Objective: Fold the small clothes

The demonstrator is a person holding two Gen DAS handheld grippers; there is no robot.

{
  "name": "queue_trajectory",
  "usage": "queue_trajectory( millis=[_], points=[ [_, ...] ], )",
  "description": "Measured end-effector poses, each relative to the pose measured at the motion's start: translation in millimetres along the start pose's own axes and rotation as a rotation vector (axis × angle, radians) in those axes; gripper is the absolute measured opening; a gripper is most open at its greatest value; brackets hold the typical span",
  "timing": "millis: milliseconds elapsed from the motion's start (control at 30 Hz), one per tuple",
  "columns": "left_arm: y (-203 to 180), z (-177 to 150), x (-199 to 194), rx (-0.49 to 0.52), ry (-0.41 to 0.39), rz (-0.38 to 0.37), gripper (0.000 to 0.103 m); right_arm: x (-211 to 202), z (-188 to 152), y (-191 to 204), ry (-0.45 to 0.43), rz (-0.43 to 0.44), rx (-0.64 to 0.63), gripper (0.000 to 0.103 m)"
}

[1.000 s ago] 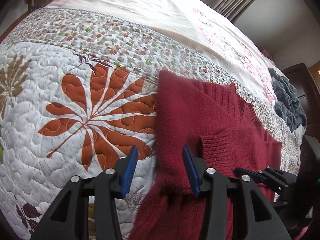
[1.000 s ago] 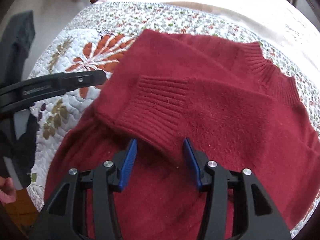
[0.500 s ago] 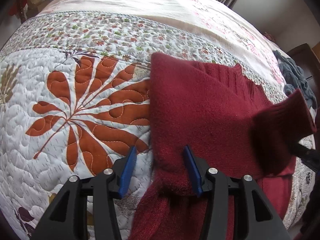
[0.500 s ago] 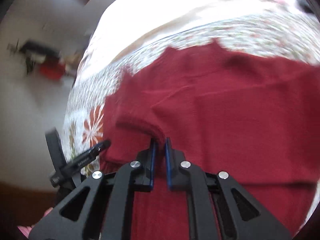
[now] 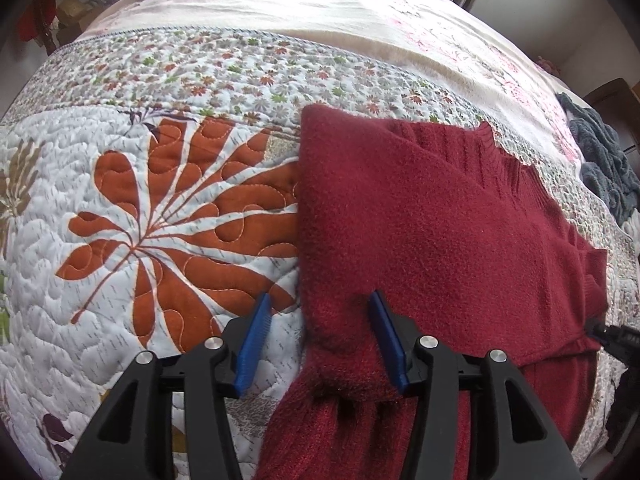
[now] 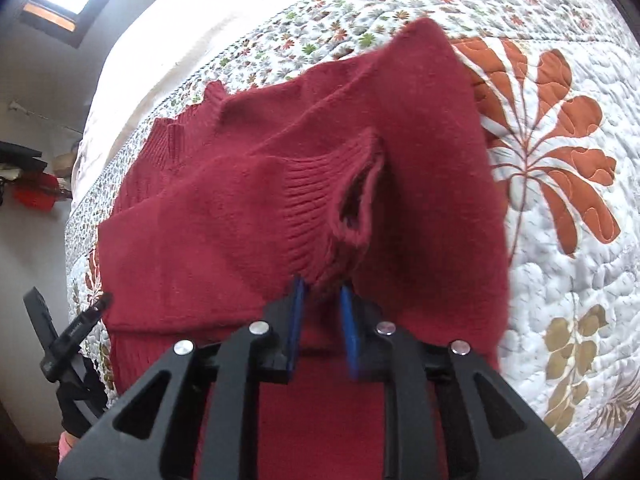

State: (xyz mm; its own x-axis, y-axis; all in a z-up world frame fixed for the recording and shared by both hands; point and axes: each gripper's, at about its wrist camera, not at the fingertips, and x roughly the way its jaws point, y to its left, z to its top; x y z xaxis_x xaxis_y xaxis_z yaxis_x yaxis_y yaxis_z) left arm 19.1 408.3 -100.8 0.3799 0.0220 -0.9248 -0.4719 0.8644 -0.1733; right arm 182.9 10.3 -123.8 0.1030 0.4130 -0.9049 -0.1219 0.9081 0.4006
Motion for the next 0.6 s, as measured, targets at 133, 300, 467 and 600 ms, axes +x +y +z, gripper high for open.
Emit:
queue_trajectory(
  millis=[133, 300, 467, 600],
  points=[
    [-23, 10, -23, 0.053, -0.086, -0.041, 0.052, -10, 7, -15, -0.031, 0.098, 0.062, 0.070],
    [-65, 15, -10, 0.146, -0.066, -0.124, 0.052, 5, 28, -34, -0.003, 0.162, 0.149, 0.058],
    [-76, 12, 22, 0.168, 0.001, -0.102, 0.052, 15, 54, -39, 0.007, 0.171, 0.117, 0.008],
    [-76, 7, 26, 0.180, -0.003, -0.097, 0.052, -17, 55, -24, -0.075, 0.189, -0.010, 0.006]
  ],
)
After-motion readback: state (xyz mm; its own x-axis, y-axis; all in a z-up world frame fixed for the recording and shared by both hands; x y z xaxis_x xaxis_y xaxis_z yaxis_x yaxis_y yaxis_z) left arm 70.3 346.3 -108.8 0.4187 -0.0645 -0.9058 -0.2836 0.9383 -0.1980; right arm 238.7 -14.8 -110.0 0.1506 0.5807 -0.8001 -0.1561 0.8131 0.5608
